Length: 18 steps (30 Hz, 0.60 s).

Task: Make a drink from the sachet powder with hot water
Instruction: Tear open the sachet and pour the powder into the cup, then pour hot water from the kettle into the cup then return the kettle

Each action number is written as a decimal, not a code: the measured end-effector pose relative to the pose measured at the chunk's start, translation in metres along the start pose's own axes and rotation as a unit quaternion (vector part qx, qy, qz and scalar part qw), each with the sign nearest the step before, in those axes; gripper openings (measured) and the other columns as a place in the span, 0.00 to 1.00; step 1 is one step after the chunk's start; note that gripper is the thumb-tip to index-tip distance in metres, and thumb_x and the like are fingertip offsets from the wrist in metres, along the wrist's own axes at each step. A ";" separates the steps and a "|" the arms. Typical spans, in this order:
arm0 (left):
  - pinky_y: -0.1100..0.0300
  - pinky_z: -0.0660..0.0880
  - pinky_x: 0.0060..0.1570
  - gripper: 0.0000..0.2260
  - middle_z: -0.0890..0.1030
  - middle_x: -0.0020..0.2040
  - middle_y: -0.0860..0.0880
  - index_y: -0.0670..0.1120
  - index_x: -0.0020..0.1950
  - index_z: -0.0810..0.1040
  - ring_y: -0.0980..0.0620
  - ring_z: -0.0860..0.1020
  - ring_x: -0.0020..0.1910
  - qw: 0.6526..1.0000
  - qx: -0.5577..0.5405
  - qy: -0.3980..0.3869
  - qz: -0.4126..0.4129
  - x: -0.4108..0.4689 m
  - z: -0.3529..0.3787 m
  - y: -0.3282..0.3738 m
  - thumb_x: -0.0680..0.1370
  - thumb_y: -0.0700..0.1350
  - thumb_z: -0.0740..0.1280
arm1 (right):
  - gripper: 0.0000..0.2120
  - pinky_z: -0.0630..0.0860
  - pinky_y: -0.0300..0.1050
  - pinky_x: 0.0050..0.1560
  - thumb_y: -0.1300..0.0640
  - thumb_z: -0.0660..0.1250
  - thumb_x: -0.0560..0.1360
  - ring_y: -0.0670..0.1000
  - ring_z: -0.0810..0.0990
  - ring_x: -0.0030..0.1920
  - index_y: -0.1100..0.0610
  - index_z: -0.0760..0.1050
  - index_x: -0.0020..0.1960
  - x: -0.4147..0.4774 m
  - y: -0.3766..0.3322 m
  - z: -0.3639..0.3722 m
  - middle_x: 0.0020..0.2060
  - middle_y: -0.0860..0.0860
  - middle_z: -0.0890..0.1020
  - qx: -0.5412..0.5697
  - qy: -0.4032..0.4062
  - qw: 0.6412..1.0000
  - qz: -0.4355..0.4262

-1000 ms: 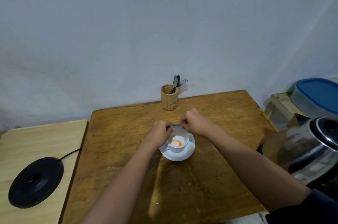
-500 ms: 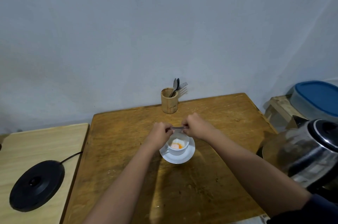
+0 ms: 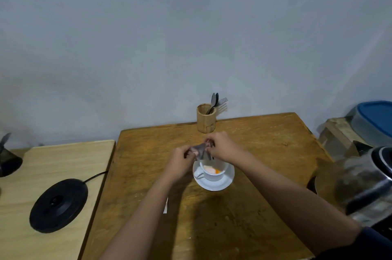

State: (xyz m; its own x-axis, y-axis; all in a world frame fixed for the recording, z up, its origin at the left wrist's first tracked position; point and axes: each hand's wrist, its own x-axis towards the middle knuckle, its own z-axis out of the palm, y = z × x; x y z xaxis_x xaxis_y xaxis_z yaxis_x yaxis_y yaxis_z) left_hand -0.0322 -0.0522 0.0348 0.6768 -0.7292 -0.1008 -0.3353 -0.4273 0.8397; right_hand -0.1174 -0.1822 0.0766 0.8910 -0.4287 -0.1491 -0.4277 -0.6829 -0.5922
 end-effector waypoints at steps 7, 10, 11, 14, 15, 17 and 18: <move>0.67 0.68 0.32 0.08 0.71 0.31 0.51 0.49 0.39 0.73 0.56 0.69 0.31 0.975 -0.138 0.149 -0.085 -0.049 -0.030 -0.057 0.76 0.39 0.65 | 0.12 0.75 0.43 0.37 0.66 0.65 0.73 0.50 0.75 0.39 0.52 0.69 0.51 -0.001 -0.042 0.070 0.44 0.53 0.75 0.110 -0.014 0.993 -0.049; 0.62 0.67 0.33 0.10 0.70 0.30 0.51 0.50 0.37 0.71 0.54 0.68 0.30 0.963 -0.134 0.189 -0.140 -0.071 -0.029 -0.087 0.75 0.38 0.66 | 0.12 0.75 0.45 0.37 0.65 0.64 0.73 0.51 0.75 0.39 0.50 0.68 0.48 -0.005 -0.048 0.111 0.43 0.53 0.75 0.110 -0.052 0.992 -0.043; 0.60 0.67 0.33 0.11 0.71 0.30 0.51 0.50 0.37 0.71 0.54 0.69 0.31 0.961 -0.125 0.191 -0.156 -0.077 -0.027 -0.095 0.75 0.38 0.66 | 0.12 0.76 0.47 0.37 0.65 0.63 0.72 0.51 0.76 0.38 0.50 0.68 0.47 -0.007 -0.049 0.123 0.42 0.53 0.76 0.103 -0.059 0.992 -0.037; 0.58 0.72 0.37 0.05 0.77 0.35 0.47 0.46 0.42 0.74 0.48 0.75 0.36 0.962 -0.081 0.173 -0.194 -0.092 -0.017 -0.113 0.74 0.37 0.66 | 0.12 0.77 0.49 0.41 0.66 0.62 0.70 0.54 0.76 0.38 0.50 0.67 0.45 -0.010 -0.045 0.152 0.39 0.53 0.76 0.082 -0.075 0.994 -0.012; 0.60 0.72 0.38 0.04 0.78 0.36 0.46 0.45 0.44 0.74 0.47 0.76 0.38 0.962 -0.071 0.169 -0.203 -0.095 -0.014 -0.118 0.74 0.37 0.66 | 0.12 0.77 0.49 0.41 0.66 0.62 0.69 0.55 0.76 0.39 0.50 0.67 0.45 -0.012 -0.042 0.159 0.38 0.54 0.76 0.080 -0.077 0.994 -0.006; 0.63 0.69 0.35 0.05 0.77 0.37 0.48 0.43 0.48 0.75 0.48 0.75 0.40 0.962 -0.039 0.163 -0.216 -0.099 -0.010 -0.121 0.74 0.36 0.65 | 0.13 0.75 0.50 0.40 0.67 0.61 0.66 0.55 0.76 0.39 0.51 0.67 0.44 -0.014 -0.037 0.171 0.38 0.55 0.77 0.080 -0.078 0.994 0.008; 0.63 0.68 0.36 0.06 0.78 0.39 0.47 0.43 0.50 0.76 0.48 0.75 0.41 0.963 -0.022 0.160 -0.217 -0.100 -0.008 -0.121 0.74 0.36 0.65 | 0.13 0.73 0.49 0.38 0.67 0.61 0.65 0.55 0.75 0.39 0.53 0.68 0.45 -0.015 -0.033 0.175 0.38 0.55 0.77 0.078 -0.077 0.994 0.013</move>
State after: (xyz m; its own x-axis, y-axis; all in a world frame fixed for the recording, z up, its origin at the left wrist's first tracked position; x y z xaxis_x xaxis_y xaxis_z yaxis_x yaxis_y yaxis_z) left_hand -0.0545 0.0768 -0.0526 0.9163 -0.2828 -0.2837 0.0474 -0.6266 0.7779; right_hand -0.0895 -0.0494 -0.0403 0.8980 -0.3411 -0.2781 -0.4325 -0.5676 -0.7006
